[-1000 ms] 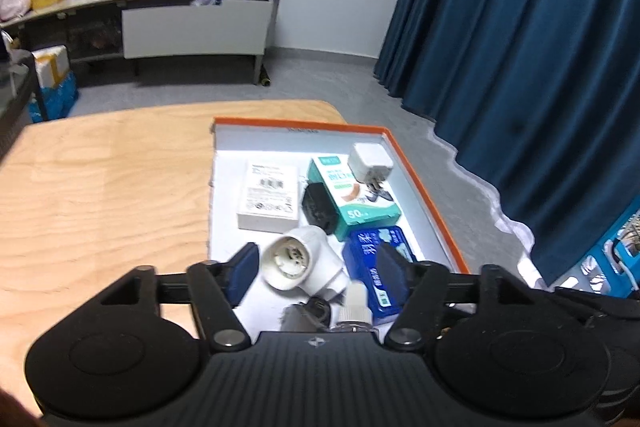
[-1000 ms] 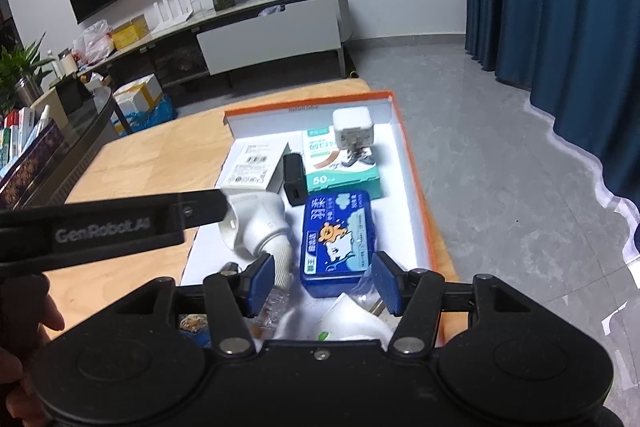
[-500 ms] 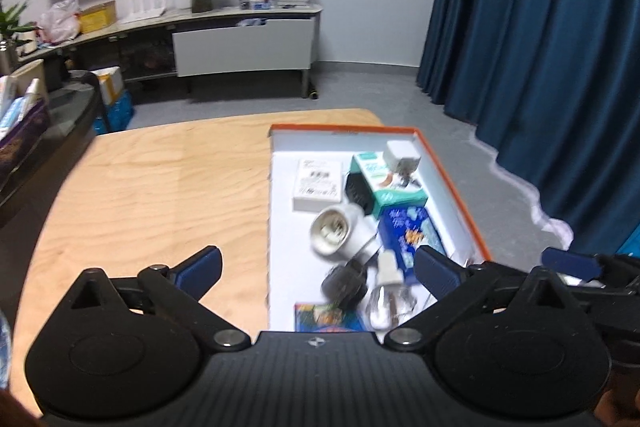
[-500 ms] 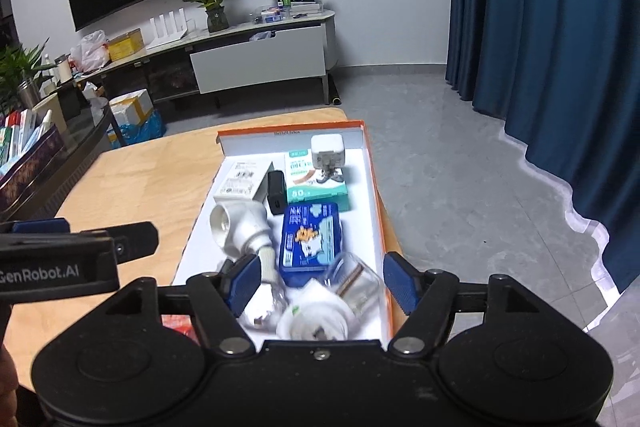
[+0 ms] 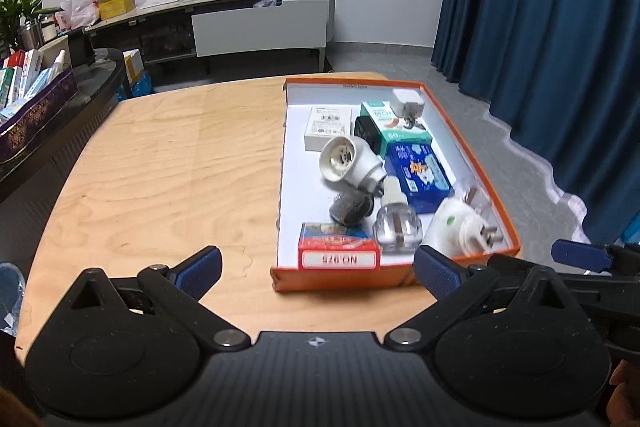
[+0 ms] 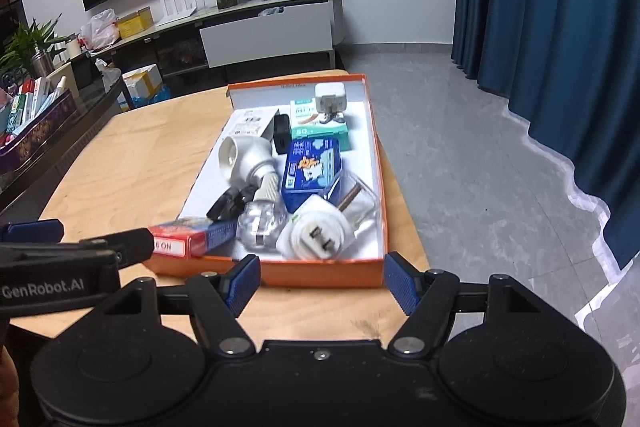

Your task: Organize rigid objects

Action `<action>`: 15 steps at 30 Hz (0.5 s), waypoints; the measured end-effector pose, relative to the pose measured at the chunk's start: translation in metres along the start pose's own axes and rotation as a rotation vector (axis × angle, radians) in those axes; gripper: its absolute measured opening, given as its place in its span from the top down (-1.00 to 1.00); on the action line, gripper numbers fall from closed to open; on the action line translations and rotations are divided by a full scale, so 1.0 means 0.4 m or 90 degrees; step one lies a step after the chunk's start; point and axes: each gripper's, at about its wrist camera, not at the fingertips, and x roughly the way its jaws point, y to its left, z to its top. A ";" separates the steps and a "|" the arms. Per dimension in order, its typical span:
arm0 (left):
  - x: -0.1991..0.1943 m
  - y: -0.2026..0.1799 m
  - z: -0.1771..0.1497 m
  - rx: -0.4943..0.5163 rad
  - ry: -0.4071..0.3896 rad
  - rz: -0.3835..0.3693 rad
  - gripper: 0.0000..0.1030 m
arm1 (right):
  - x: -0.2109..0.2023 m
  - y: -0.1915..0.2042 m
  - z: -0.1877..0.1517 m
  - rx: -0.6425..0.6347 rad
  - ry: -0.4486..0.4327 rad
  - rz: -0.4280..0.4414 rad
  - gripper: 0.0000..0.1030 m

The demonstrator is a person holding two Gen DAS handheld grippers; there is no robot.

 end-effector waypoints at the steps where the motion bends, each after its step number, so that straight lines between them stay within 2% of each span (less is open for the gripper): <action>1: -0.006 -0.004 -0.004 0.005 -0.003 0.002 -1.00 | -0.002 0.000 -0.003 0.001 0.001 -0.002 -0.57; 15: -0.006 -0.009 -0.027 -0.003 0.003 0.004 -1.00 | -0.012 0.006 -0.016 -0.005 0.004 -0.013 -0.57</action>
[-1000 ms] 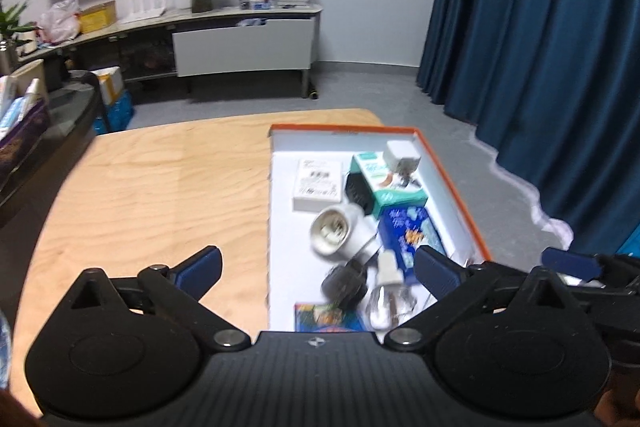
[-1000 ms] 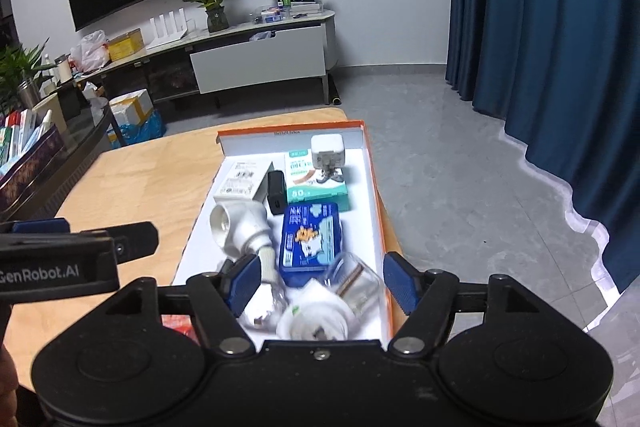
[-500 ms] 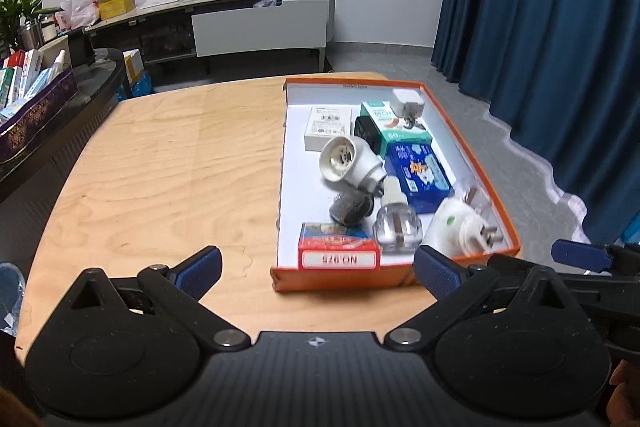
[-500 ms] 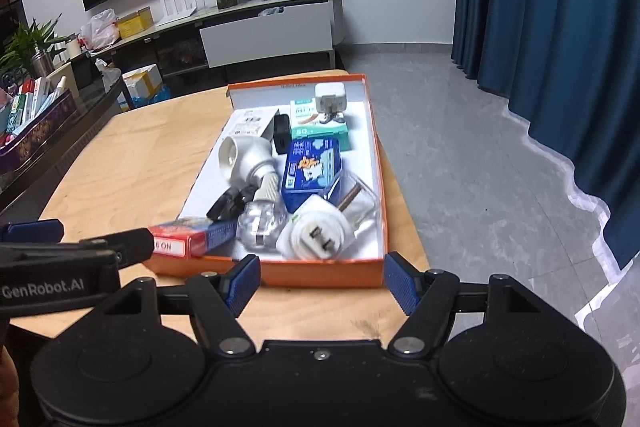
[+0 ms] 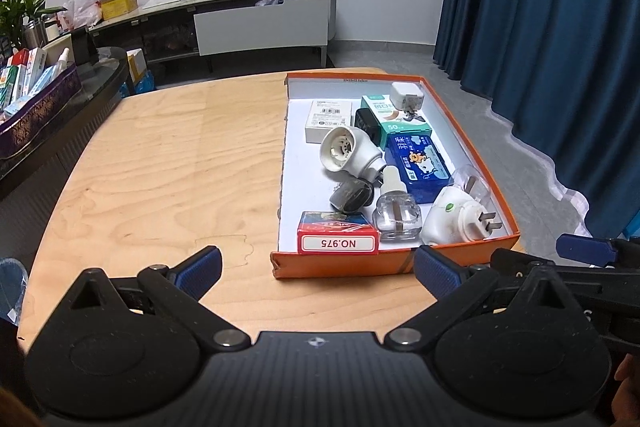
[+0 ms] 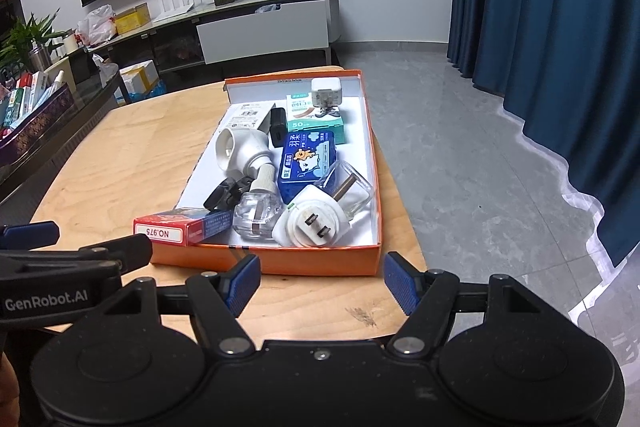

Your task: Organize rigid objects

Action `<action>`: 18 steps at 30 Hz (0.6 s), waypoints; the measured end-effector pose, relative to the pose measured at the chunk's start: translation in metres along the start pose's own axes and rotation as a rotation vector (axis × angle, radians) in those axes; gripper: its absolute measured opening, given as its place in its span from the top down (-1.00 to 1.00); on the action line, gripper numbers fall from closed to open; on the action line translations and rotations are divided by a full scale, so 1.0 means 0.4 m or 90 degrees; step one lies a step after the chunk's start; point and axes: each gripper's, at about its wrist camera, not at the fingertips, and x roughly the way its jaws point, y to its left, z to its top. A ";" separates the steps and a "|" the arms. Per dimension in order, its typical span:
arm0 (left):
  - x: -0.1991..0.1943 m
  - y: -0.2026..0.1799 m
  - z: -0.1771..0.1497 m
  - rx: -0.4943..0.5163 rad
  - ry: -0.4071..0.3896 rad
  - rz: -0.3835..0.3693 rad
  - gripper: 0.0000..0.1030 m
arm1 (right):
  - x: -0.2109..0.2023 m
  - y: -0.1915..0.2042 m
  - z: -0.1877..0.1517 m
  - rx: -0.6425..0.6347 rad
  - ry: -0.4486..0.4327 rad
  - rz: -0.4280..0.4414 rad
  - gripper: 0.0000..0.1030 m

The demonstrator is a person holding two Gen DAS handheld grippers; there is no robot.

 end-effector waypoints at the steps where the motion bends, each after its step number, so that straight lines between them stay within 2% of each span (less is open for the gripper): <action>1: 0.002 0.001 -0.001 -0.002 0.002 0.000 -1.00 | 0.001 0.000 0.000 0.000 0.000 0.000 -0.57; 18: 0.008 0.005 0.000 -0.004 0.010 0.002 -1.00 | 0.008 0.003 0.002 -0.006 0.005 -0.001 -0.57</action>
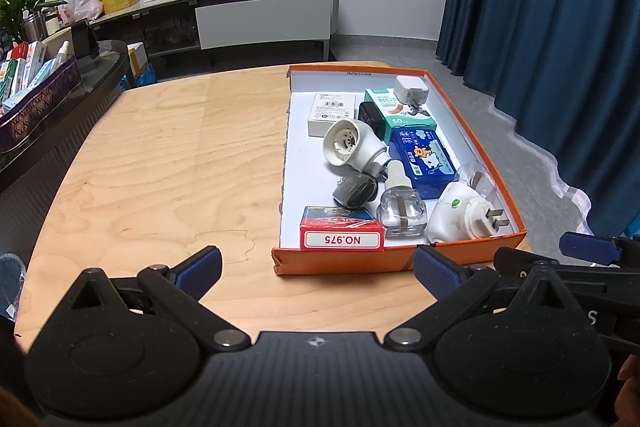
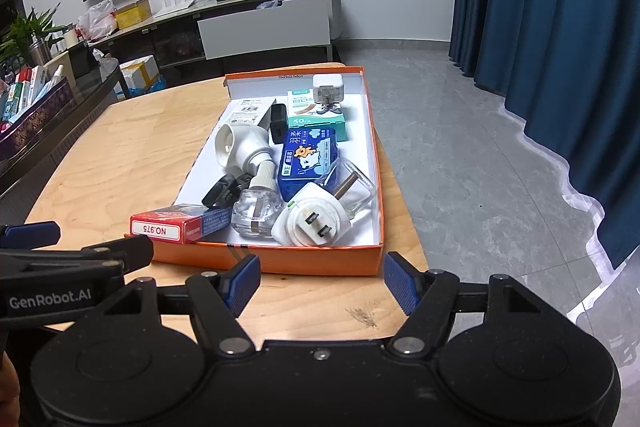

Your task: Organize rigid objects

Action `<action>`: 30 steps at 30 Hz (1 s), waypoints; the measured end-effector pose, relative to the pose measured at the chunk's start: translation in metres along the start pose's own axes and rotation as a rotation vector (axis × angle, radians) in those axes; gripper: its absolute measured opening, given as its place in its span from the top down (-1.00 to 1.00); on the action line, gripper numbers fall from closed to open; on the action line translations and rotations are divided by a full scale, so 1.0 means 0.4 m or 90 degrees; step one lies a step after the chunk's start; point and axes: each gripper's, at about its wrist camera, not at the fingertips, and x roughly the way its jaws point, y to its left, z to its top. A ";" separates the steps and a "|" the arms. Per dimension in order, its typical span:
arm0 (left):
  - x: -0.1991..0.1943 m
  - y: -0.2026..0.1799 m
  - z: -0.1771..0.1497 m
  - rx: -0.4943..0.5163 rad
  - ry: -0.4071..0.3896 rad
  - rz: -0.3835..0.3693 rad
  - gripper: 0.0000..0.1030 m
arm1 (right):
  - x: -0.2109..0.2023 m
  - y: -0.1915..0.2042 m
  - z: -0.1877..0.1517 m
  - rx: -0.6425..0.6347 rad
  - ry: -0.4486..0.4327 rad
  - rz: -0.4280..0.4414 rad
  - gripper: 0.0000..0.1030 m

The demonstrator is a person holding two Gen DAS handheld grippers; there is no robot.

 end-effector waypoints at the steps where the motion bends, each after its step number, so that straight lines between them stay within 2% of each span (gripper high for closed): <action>1: 0.000 0.000 0.000 -0.001 0.000 -0.001 -1.00 | 0.000 0.001 0.000 0.000 0.000 0.000 -0.57; 30: 0.004 0.011 0.001 -0.011 0.007 -0.004 -1.00 | 0.010 0.009 0.000 -0.012 0.001 -0.004 -0.58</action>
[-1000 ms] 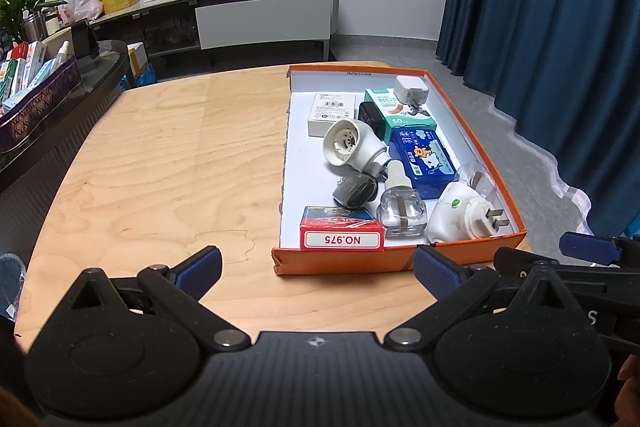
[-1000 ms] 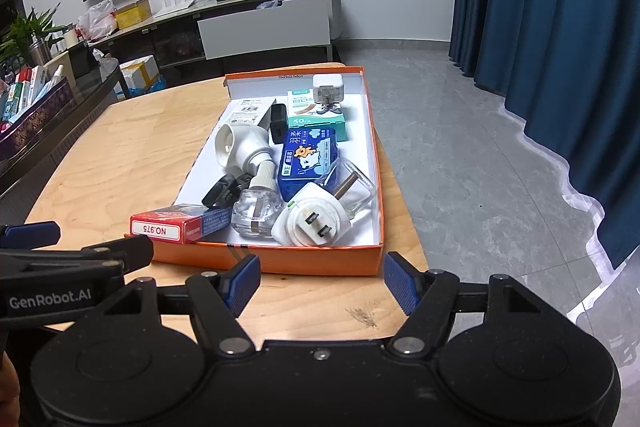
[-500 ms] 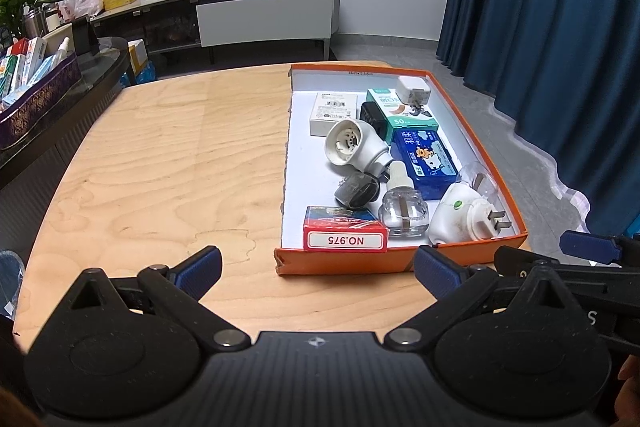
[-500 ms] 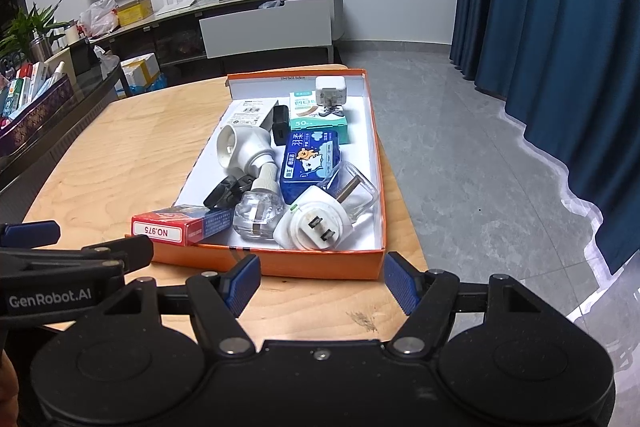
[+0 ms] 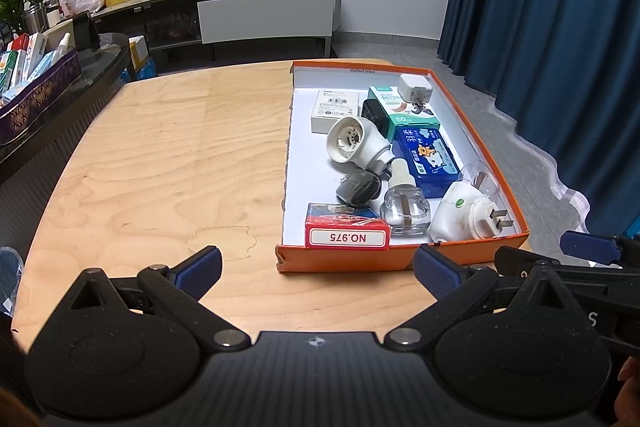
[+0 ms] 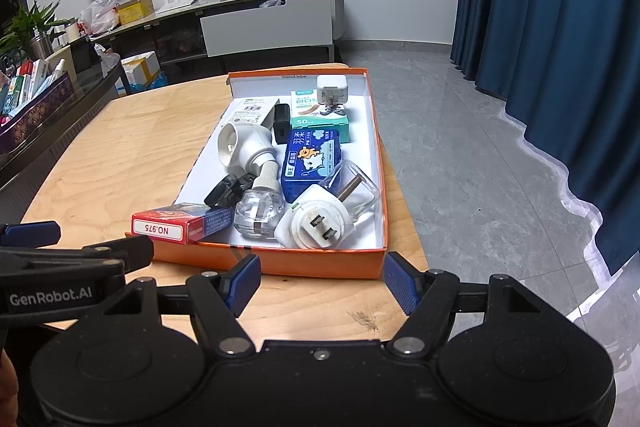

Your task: Organize rigid objects

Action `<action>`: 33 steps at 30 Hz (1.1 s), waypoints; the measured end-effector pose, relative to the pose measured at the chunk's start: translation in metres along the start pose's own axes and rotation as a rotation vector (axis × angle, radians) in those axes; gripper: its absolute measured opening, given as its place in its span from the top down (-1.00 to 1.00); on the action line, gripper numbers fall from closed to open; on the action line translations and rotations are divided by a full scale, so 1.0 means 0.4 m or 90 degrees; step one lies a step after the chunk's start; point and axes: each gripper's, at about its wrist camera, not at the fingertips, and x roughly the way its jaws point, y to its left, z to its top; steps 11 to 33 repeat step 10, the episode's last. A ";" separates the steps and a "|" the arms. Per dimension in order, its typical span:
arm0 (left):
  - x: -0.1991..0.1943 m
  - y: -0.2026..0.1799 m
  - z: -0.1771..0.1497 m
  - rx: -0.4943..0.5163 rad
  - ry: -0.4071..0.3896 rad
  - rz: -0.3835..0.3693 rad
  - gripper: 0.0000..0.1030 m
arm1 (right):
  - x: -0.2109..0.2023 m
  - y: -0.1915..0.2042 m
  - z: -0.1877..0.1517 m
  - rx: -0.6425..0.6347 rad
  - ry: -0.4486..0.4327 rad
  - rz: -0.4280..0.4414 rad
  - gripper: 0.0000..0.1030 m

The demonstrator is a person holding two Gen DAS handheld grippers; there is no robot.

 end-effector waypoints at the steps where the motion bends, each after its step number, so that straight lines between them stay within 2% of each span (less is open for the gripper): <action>1: 0.000 0.000 0.000 0.000 0.000 0.000 -1.00 | 0.000 0.000 0.000 0.000 0.000 0.000 -0.57; 33: 0.003 0.004 0.000 -0.008 0.001 0.003 -1.00 | 0.003 0.005 -0.002 -0.004 0.001 0.003 -0.57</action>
